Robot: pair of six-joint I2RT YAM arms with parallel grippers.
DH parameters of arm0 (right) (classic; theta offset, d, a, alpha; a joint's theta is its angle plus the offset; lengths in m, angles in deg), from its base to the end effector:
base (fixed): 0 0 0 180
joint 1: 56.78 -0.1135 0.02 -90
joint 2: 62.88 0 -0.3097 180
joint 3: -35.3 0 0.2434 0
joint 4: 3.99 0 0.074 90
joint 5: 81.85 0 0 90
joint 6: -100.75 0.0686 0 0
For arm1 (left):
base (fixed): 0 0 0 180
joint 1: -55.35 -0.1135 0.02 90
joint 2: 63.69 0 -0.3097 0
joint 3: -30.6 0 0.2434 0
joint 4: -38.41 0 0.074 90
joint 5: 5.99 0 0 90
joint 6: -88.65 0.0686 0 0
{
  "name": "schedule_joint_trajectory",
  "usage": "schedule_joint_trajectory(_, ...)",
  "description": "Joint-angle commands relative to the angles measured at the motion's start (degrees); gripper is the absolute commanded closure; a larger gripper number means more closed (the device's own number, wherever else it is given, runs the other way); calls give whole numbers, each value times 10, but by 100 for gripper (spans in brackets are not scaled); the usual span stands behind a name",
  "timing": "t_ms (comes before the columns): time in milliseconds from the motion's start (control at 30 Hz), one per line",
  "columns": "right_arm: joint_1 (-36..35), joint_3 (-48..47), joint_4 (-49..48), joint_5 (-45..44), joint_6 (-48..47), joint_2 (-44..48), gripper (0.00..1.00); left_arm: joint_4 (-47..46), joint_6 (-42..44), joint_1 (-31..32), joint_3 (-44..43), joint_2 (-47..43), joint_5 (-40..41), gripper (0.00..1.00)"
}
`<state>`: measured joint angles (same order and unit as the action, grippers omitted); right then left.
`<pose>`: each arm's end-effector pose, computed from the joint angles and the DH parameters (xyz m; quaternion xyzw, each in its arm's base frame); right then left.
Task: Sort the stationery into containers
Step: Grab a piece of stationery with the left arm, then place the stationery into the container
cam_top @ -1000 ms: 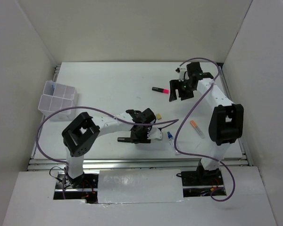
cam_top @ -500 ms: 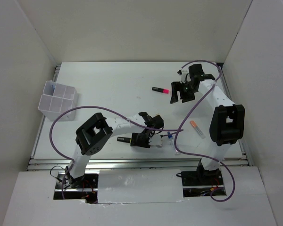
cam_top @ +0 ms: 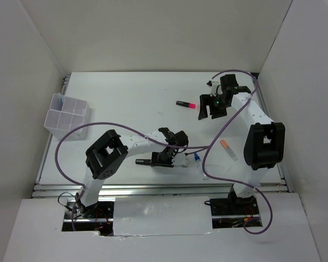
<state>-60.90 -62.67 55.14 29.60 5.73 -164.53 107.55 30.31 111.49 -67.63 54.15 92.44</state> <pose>0.3856 0.0529 0.2786 -0.1197 0.9485 0.1791 0.2324 0.2296 -0.3241 0.1638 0.6909 0.7191 0.0695 0.0262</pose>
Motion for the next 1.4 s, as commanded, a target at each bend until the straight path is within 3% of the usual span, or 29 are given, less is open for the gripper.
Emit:
schedule_joint_trajectory(0,3,-6,4,7,-5,33,19,-40,-45,-31,-27,-83,-63,93)
schedule_joint_trajectory(100,3,-5,4,10,-4,34,19,-63,-88,-102,-38,-155,-133,100)
schedule_joint_trajectory(267,0,2,-1,18,1,33,19,-162,-178,-322,-18,-310,-298,100)
schedule_joint_trajectory(367,-6,3,-7,23,4,27,19,-291,-210,-462,73,-412,-335,100)
schedule_joint_trajectory(467,-12,1,-10,25,9,19,20,-372,-227,-580,120,-469,-319,100)
schedule_joint_trajectory(700,-30,-7,-15,26,17,3,20,-451,-264,-768,86,-395,-349,100)
schedule_joint_trajectory(867,-33,6,-21,18,12,9,20,-500,-277,-819,51,-325,-340,100)
schedule_joint_trajectory(1367,-31,6,-14,7,4,1,19,-582,-251,-830,35,-217,-309,100)
